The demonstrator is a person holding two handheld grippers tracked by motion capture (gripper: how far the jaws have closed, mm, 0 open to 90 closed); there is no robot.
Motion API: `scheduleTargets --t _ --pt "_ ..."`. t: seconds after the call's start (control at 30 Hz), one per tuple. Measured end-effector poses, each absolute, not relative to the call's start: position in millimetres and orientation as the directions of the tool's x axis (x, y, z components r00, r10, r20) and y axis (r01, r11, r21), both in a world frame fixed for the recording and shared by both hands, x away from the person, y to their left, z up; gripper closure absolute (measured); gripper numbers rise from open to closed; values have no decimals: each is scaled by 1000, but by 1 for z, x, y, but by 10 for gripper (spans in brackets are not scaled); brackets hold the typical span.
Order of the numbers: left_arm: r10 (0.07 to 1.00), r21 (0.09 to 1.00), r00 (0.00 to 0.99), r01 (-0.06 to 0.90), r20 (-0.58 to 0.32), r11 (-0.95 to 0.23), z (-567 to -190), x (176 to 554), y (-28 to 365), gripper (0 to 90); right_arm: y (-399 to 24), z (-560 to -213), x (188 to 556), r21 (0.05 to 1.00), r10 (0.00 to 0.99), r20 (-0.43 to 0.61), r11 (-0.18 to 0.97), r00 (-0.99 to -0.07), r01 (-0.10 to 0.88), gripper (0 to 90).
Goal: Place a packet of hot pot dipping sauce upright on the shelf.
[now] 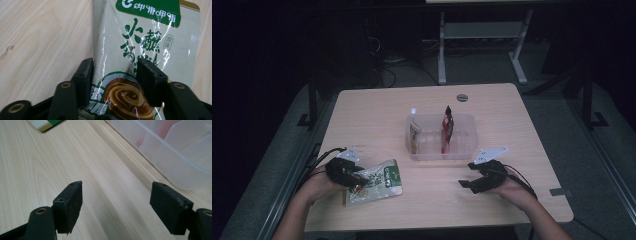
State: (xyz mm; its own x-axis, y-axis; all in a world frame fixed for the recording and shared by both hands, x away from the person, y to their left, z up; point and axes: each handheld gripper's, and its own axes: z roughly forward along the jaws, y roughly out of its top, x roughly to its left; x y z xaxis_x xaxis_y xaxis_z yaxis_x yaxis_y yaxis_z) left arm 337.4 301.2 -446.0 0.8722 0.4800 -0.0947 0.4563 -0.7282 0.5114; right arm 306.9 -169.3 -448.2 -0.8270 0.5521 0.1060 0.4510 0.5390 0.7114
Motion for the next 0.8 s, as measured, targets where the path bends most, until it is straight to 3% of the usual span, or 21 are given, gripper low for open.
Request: scheduleTargets --t 0.43,0.8 --pt "484 530 857 497 -175 -687 -445 340 308 825 -169 -448 307 710 553 105 540 -827 451 256" --pt "462 585 863 485 -202 -650 -439 337 311 891 -170 -446 308 710 561 121 528 -819 466 256"
